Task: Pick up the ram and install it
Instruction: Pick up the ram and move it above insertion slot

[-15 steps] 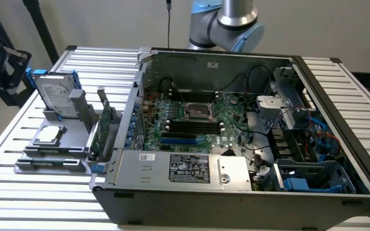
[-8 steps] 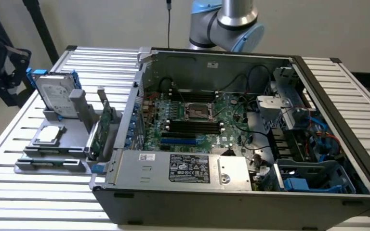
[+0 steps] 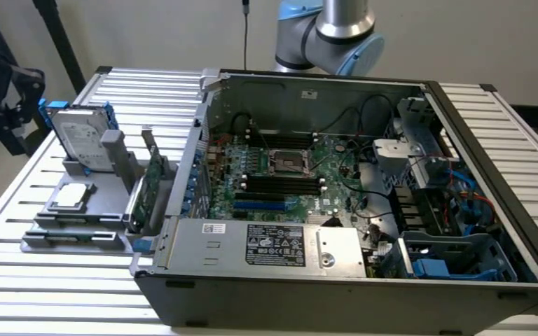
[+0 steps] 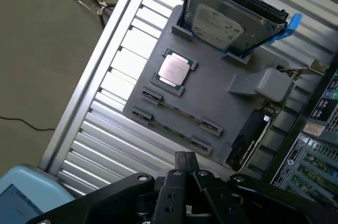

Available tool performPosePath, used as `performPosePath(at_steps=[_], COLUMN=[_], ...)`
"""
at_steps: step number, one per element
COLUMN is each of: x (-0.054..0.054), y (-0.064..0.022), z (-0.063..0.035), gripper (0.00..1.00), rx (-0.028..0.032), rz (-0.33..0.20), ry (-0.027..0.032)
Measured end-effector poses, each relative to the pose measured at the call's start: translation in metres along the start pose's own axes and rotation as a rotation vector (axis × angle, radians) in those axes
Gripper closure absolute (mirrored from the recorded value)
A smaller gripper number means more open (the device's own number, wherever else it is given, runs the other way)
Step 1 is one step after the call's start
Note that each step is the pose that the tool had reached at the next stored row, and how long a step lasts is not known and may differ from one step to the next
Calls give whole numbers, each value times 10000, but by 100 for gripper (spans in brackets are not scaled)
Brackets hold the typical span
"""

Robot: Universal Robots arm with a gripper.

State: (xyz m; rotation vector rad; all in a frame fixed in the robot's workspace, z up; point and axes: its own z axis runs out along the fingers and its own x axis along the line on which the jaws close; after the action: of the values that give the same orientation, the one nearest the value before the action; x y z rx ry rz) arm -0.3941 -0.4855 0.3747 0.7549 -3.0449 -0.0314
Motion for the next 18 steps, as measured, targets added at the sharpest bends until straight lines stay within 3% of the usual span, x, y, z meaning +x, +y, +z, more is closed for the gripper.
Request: performPosePath(at_steps=[18], x=[0], y=[-1], z=[16], gripper=[89], rx=[2], rz=[-3261], ry=[172])
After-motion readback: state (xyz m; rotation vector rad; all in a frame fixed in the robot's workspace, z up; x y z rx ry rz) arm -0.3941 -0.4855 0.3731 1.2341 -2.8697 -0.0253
